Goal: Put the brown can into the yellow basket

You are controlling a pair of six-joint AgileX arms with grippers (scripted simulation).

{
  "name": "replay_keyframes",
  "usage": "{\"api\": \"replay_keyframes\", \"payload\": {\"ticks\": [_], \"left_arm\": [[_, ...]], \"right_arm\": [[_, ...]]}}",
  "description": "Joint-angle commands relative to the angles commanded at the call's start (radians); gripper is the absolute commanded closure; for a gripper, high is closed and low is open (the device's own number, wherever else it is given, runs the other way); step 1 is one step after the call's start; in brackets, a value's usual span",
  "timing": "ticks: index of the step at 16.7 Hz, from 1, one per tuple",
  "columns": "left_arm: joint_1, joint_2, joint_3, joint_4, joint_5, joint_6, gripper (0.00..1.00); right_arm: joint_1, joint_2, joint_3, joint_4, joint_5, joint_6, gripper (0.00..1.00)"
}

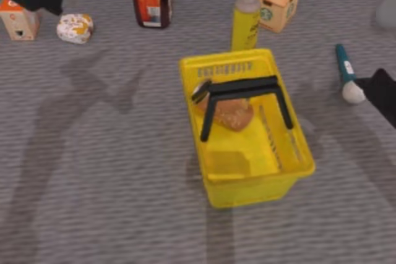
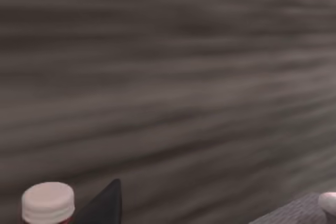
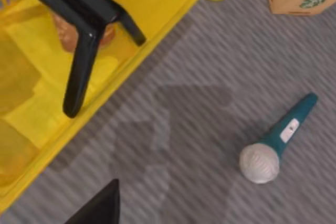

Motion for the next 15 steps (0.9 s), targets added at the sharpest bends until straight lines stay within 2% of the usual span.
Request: {"api": "replay_keyframes", "payload": {"ticks": [4,8,12,15], "left_arm": [[0.046,-0.414,-0.259,-0.188,-0.223,0.010,0.00],[0.076,-0.759,-0.499,-0.346,-0.409,0.049,0.00],[0.093,-1.008,-0.685,-0.457,-0.544,0.095,0.00],[0.098,-1.105,-0.765,-0.502,-0.599,0.120,0.00]], "right_arm": [[0.101,0.399,0.394,-0.267,0.012,-0.186,0.00],[0.188,0.751,0.740,-0.503,0.026,-0.349,0.00],[0.250,1.007,0.991,-0.674,0.037,-0.467,0.00],[0.274,1.111,1.093,-0.744,0.041,-0.515,0.00]]}}
